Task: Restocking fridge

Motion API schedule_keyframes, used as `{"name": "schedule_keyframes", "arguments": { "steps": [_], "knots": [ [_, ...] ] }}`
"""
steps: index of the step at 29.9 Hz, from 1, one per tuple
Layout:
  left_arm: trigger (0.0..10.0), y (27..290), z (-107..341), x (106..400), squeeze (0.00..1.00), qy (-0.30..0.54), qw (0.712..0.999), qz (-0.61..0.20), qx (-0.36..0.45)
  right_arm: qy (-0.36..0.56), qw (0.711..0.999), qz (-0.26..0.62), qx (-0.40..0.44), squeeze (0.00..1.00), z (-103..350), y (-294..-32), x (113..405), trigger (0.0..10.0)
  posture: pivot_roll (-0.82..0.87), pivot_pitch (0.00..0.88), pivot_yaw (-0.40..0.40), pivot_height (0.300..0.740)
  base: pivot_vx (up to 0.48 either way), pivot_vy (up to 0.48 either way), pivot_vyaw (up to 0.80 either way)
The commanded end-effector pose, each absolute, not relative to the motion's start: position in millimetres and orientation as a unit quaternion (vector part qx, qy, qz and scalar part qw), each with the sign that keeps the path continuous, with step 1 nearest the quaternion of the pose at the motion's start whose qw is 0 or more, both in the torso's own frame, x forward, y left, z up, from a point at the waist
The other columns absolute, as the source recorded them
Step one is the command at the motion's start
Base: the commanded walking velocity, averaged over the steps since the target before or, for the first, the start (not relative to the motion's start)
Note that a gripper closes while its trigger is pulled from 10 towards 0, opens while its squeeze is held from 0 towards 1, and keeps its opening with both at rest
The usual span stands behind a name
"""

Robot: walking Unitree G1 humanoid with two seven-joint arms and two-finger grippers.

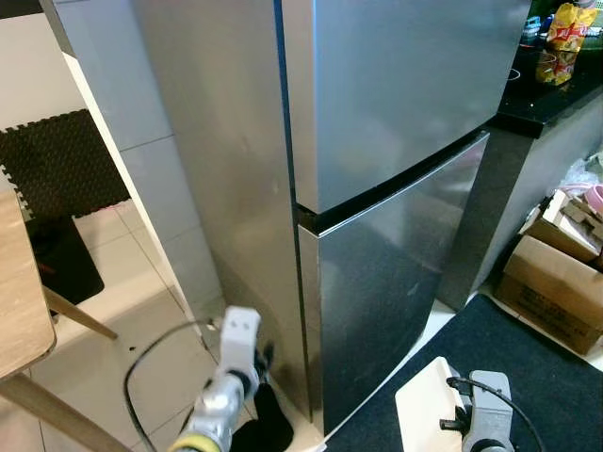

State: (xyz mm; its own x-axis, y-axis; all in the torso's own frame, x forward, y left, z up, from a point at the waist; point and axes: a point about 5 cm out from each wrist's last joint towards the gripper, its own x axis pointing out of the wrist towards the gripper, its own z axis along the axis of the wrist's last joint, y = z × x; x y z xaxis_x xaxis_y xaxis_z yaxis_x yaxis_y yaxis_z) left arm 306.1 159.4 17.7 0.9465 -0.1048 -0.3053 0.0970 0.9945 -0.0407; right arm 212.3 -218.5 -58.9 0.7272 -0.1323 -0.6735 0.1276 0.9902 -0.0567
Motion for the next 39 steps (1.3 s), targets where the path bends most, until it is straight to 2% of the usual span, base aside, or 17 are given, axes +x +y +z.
{"name": "schedule_keyframes", "arguments": {
  "steps": [1, 6, 11, 21, 22, 26, 27, 32, 33, 36, 37, 39],
  "knots": [
    [10.0, 165.4, 20.9, 307.4, 1.0, 0.145, 0.989, -0.043, -0.001, 0.35, 0.934, -0.074, 0.0, 0.0, -53.9, -220.6, 219.2, 10.0, -0.06, 0.022, 0.023, 0.74, 0.0, 0.0, 0.0],
    [10.0, 165.7, 49.2, 331.2, 1.0, 0.104, 0.991, -0.077, -0.032, 0.349, 0.934, -0.075, -0.001, 0.0, -53.4, -223.7, 218.6, 10.0, -0.06, 0.042, 0.021, 0.74, 0.0, 0.0, 0.0],
    [10.0, 166.0, 65.4, 345.7, 1.0, 0.097, 0.991, -0.084, -0.036, 0.347, 0.935, -0.076, -0.003, 0.0, -53.2, -225.4, 217.8, 10.0, -0.07, 0.06, 0.027, 0.74, 0.0, 0.0, 0.0],
    [10.0, 154.6, 93.7, 364.0, 1.0, 0.067, 0.987, -0.144, -0.038, 0.348, 0.934, -0.082, 0.0, 0.0, -55.6, -229.0, 210.9, 10.0, -0.07, 0.092, 0.044, 0.74, 0.0, 0.0, 0.0],
    [8.8, 151.4, 98.1, 366.1, 0.02, 0.063, 0.983, -0.164, -0.043, 0.348, 0.933, -0.085, 0.002, 0.0, -56.5, -229.2, 209.2, 10.0, -0.08, 0.099, 0.052, 0.74, 0.0, 0.0, 0.0],
    [9.1, 148.8, 103.0, 368.5, 0.0, 0.059, 0.98, -0.183, -0.046, 0.349, 0.933, -0.086, 0.004, 0.0, -57.4, -228.9, 207.5, 10.0, -0.08, 0.104, 0.063, 0.74, 0.0, 0.0, 0.0],
    [10.0, 146.2, 107.8, 370.8, 0.0, 0.056, 0.977, -0.202, -0.036, 0.349, 0.933, -0.089, 0.006, 0.0, -58.4, -228.6, 205.5, 10.0, -0.09, 0.104, 0.074, 0.74, 0.0, 0.0, 0.0],
    [10.0, 141.3, 115.4, 373.6, 0.0, 0.051, 0.969, -0.24, 0.007, 0.35, 0.932, -0.096, 0.011, 0.0, -60.9, -229.5, 199.6, 10.0, -0.1, 0.097, 0.083, 0.74, 0.0, 0.0, 0.0],
    [10.0, 140.7, 115.5, 373.1, 0.76, 0.054, 0.965, -0.255, 0.018, 0.35, 0.931, -0.098, 0.011, 0.0, -61.4, -229.9, 198.3, 10.0, -0.1, 0.093, 0.089, 0.74, 0.0, 0.0, 0.0],
    [10.0, 141.0, 115.0, 372.3, 0.74, 0.057, 0.961, -0.268, 0.03, 0.35, 0.931, -0.1, 0.012, 0.0, -61.7, -230.0, 197.4, 10.0, -0.11, 0.09, 0.092, 0.74, 0.0, 0.0, 0.0],
    [10.0, 145.0, 111.5, 369.0, 0.68, 0.07, 0.951, -0.297, 0.055, 0.35, 0.931, -0.102, 0.014, 0.0, -62.1, -230.2, 196.2, 10.0, -0.11, 0.088, 0.094, 0.74, 0.0, 0.0, 0.0],
    [10.0, 147.0, 109.9, 367.5, 0.67, 0.076, 0.947, -0.307, 0.059, 0.35, 0.931, -0.102, 0.014, 0.0, -62.3, -230.4, 195.6, 10.0, -0.11, 0.087, 0.094, 0.74, 0.0, 0.0, 0.0]
  ]
}}
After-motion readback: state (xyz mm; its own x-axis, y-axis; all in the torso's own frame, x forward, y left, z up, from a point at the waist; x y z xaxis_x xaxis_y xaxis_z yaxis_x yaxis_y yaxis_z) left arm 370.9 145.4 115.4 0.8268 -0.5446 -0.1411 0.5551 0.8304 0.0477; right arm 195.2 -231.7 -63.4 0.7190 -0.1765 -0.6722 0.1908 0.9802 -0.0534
